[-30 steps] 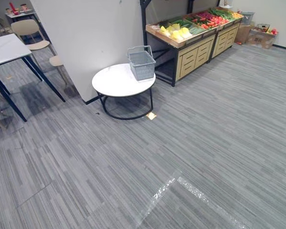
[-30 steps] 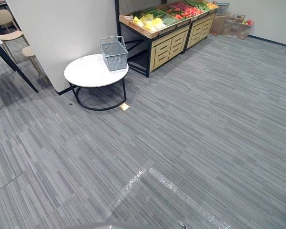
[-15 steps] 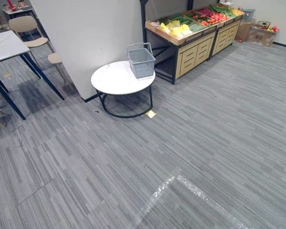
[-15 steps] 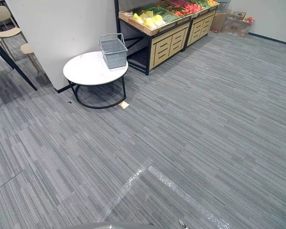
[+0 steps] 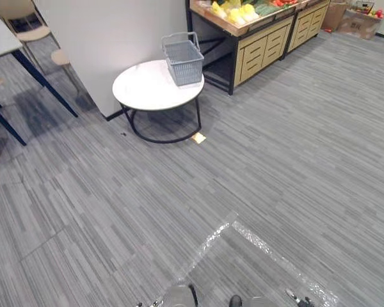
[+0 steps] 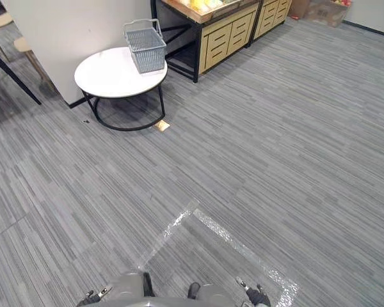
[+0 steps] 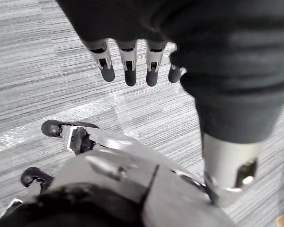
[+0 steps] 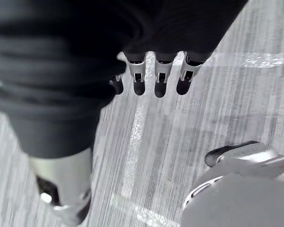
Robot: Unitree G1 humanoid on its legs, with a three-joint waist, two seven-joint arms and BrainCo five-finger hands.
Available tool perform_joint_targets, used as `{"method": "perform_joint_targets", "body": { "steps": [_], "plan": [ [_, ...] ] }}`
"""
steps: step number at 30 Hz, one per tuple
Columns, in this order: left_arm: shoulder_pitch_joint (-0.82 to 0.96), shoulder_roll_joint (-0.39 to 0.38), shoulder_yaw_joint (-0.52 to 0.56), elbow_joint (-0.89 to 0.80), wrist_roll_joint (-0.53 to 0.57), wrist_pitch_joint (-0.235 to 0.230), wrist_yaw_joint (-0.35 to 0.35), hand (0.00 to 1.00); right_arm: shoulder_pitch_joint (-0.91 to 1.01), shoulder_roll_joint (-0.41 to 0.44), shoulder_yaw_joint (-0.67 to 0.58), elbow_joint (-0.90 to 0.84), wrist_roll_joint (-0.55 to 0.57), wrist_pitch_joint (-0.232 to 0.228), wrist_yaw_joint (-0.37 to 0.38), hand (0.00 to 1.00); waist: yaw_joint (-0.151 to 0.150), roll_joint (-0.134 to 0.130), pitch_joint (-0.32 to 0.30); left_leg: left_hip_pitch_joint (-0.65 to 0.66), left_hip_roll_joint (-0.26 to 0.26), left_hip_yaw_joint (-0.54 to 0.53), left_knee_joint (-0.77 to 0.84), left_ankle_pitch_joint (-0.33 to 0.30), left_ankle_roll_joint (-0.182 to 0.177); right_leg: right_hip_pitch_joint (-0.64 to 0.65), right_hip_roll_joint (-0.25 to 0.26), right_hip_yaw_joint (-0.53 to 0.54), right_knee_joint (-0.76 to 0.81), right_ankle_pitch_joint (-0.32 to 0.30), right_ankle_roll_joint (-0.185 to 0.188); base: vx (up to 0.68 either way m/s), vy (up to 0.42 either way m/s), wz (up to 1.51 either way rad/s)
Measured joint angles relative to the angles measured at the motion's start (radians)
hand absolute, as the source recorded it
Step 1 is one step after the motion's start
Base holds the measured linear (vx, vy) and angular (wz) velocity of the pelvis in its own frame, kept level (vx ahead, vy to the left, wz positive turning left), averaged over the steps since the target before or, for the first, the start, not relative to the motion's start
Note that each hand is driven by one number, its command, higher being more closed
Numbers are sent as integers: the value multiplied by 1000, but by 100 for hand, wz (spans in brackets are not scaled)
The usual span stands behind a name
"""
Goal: Pick vegetable in the basket
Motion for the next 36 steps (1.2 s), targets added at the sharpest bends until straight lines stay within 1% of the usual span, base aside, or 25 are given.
{"method": "perform_joint_targets", "body": {
  "steps": [3, 4, 8, 9, 10, 11, 12, 14, 15, 16, 17, 18, 19, 20, 21, 23, 25, 27, 29, 30, 32, 33, 34, 35, 36],
  "plan": [
    [1, -5, 1, -1, -7, -1, -5, 0, -39, -4, 18, -3, 0, -1, -3, 0, 12, 7, 0, -88, -15, 5, -123, 2, 5, 27, -24, 31, -16, -21, 30, 263, 82, -25],
    [0, -8, 3, -2, -7, -3, -5, 0, -48, -1, 49, -4, 0, -2, -3, 0, 29, 7, 0, -106, -23, 11, -247, 20, 12, 35, -33, 50, -26, -36, 31, 339, 143, -42],
    [13, -19, 19, -8, -5, -15, -3, 0, -58, 14, 129, -29, -7, -11, -6, 0, 41, 9, -2, -117, -38, 4, -658, 160, -1, 109, -72, 96, -69, -99, 91, 474, 256, -41],
    [21, -25, 31, -9, -4, -15, -4, 0, -60, 16, 131, -33, -14, -19, -8, 0, 51, 10, -6, -116, -36, 2, -702, 189, 2, 135, -91, 119, -83, -119, 102, 534, 388, -64],
    [23, -22, 41, -9, -4, -15, -5, 0, -59, 24, 129, -32, -18, -20, -9, 0, 59, -3, -16, -115, -45, 13, -672, 250, 2, 150, -116, 132, -94, -130, 106, 596, 379, -73],
    [34, -14, 53, -13, -2, -20, -3, 0, -60, 41, 115, -22, -21, -21, -9, 0, 75, -25, -46, -133, -62, 42, -608, 251, 50, 149, -149, 161, -89, -109, 99, 632, 340, -56],
    [33, -4, 52, -28, 2, -24, -1, 0, -62, 72, 108, -28, -26, -26, -4, 0, 78, -49, -69, -151, -77, 62, -551, 202, 74, 125, -178, 175, -59, -54, 97, 655, 326, -41],
    [21, 11, 47, -27, 3, -22, 0, 0, -62, 103, 77, -23, -38, -25, -2, 0, 80, -74, -87, -135, -97, 92, -499, 164, 118, 106, -208, 209, 16, 30, 110, 643, 336, -8],
    [13, 21, 24, -27, 4, -21, 1, 0, -64, 112, 35, -23, -45, -26, -1, 0, 77, -79, -91, -88, -121, 90, -504, 148, 131, 87, -221, 212, 108, 117, 117, 708, 367, -3],
    [9, 27, 6, -25, 6, -18, 2, 0, -62, 112, 16, -22, -48, -26, -1, 0, 76, -78, -92, -57, -130, 90, -514, 137, 134, 73, -223, 213, 170, 168, 121, 560, 278, -7],
    [8, 31, -24, -28, 31, -16, 3, 0, -50, 107, -9, -24, -61, -27, -3, 0, 75, -68, -100, 26, -145, 90, -566, 100, 130, 13, -227, 212, 328, 302, 154, 518, 269, -7],
    [8, 35, -43, -29, 40, -16, 3, 0, -44, 101, -11, -25, -66, -28, -3, 0, 74, -63, -104, 71, -151, 88, -604, 71, 130, -27, -231, 209, 426, 376, 172, 478, 236, -1],
    [-1, 58, -80, -29, 43, -15, 3, 0, -39, 98, -4, -24, -66, -31, -2, 0, 61, -72, -102, 134, -182, 88, -641, 40, 134, -128, -258, 205, 649, 424, 214, 539, 223, 12],
    [-3, 75, -99, -27, 47, -13, 4, 0, -40, 94, 3, -26, -66, -33, -2, 0, 36, -84, -104, 195, -205, 86, -661, 19, 145, -218, -273, 190, 833, 413, 200, 421, 137, 16],
    [-5, 75, -100, -27, 47, -13, 5, 0, -40, 89, 2, -25, -66, -33, -2, 0, 25, -82, -102, 229, -212, 82, -674, 11, 146, -258, -274, 173, 894, 399, 180, 409, 83, 11],
    [-43, 58, -105, -28, 48, -14, 11, 0, -28, 66, -5, -34, -65, -37, -4, 0, 15, -56, -91, 373, -216, 71, -748, 0, 143, -385, -272, 86, 1006, 285, 154, 399, 66, 5],
    [-68, 40, -102, -29, 47, -15, 24, 0, -25, 63, -16, -62, -64, -45, -5, 0, -2, -50, -88, 452, -216, 48, -800, -4, 137, -451, -284, 6, 948, 197, 139, 388, 7, 32],
    [-110, 8, -93, -30, 43, -15, 35, 0, -25, 68, -30, -68, -53, -55, -4, 0, -18, -42, -85, 520, -203, 29, -834, -13, 125, -466, -296, -91, 758, 150, 108, 374, -81, 48],
    [-141, -24, -83, -31, 40, -17, 39, 0, -31, 70, -29, -75, -35, -61, -5, 0, -27, -30, -84, 555, -171, 7, -837, -68, 83, -463, -294, -177, 436, 160, 112, 429, -212, 48],
    [-149, -46, -75, -32, 39, -18, 39, 0, -34, 68, -30, -77, -34, -60, -5, 0, -27, -25, -83, 571, -152, 0, -835, -100, 53, -461, -285, -188, 238, 185, 128, 433, -254, 31],
    [-150, -65, -58, -31, 39, -20, 45, 0, -36, 66, -31, -81, -39, -59, -5, 0, -29, -18, -78, 610, -120, -12, -823, -148, 14, -453, -268, -166, 26, 242, 133, 539, -291, 15],
    [-151, -69, -44, -29, 38, -20, 48, 0, -41, 60, -29, -84, -42, -57, -3, 0, -30, -5, -72, 644, -82, -23, -817, -169, 15, -437, -241, -165, 46, 355, 129, 712, -344, 15],
    [-154, -76, -39, -26, 38, -20, 47, 0, -47, 58, -27, -86, -49, -54, -3, 0, -30, 9, -65, 655, -69, -27, -812, -161, 11, -443, -233, -167, 94, 347, 121, 593, -295, 22],
    [-163, -95, -36, -22, 38, -21, 45, 0, -58, 43, -27, -91, -71, -55, -3, 0, -31, 24, -55, 656, -43, -44, -786, -123, 2, -465, -231, -174, 200, 258, 86, 584, -322, 17],
    [-168, -112, -36, -18, 37, -22, 45, 0, -64, 36, -30, -90, -77, -54, -3, 0, -27, 35, -53, 655, -23, -79, -756, -78, -5, -472, -228, -181, 273, 197, 74, 464, -293, 13]
  ]
}}
